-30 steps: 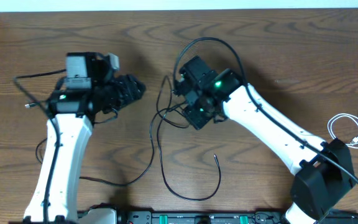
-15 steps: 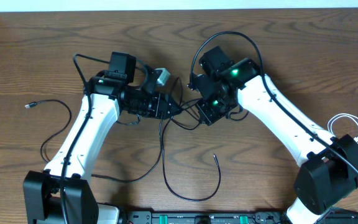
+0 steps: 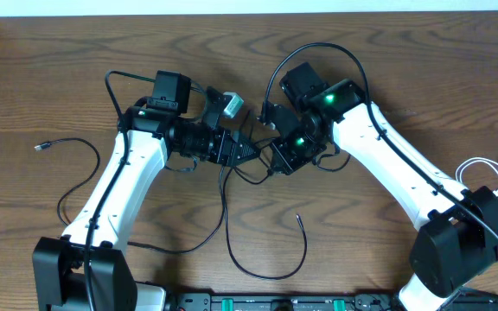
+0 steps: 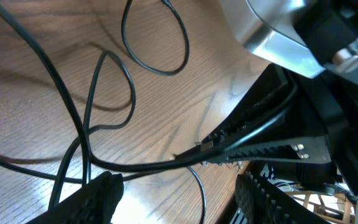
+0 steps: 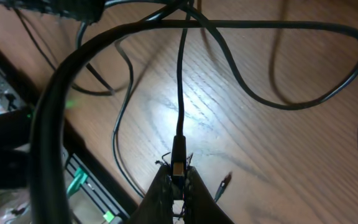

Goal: Untangle cables

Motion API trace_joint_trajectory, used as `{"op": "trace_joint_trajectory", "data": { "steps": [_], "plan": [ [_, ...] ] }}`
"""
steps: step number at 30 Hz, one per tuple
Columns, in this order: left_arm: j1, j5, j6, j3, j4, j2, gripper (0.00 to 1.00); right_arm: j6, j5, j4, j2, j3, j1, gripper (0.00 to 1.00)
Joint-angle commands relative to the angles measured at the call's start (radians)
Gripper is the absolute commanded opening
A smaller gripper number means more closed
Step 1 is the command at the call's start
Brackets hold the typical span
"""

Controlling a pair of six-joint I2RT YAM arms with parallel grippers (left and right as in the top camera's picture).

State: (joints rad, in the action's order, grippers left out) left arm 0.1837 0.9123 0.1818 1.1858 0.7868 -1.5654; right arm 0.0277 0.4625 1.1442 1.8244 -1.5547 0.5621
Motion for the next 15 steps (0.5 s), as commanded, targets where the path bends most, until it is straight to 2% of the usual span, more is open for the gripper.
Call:
{"op": "trace_joint_trajectory", "data": {
  "steps": [1,8,9,11,12,15],
  "plan": [
    [0.003,0.018,0.017,0.000,-0.002,-0.003,0.63,0.016,0.059,-0.002,-0.010,-0.003,-0.001,0.01],
    [0.040,-0.064,0.016,0.000,-0.034,-0.004,0.58,0.035,0.180,-0.003,-0.010,-0.003,-0.006,0.01],
    [0.041,-0.069,0.016,0.000,-0.039,-0.004,0.50,0.035,0.189,-0.004,-0.010,-0.003,-0.007,0.01],
    [0.042,-0.069,0.016,0.000,-0.054,-0.004,0.19,0.042,0.203,-0.003,-0.010,-0.003,-0.007,0.01],
    [0.041,-0.073,0.015,0.000,-0.071,-0.004,0.08,0.042,0.203,-0.003,-0.010,-0.003,-0.007,0.01],
    [0.035,-0.139,-0.043,0.000,-0.113,-0.004,0.07,0.042,0.203,-0.003,-0.010,-0.003,-0.007,0.01]
  ]
}}
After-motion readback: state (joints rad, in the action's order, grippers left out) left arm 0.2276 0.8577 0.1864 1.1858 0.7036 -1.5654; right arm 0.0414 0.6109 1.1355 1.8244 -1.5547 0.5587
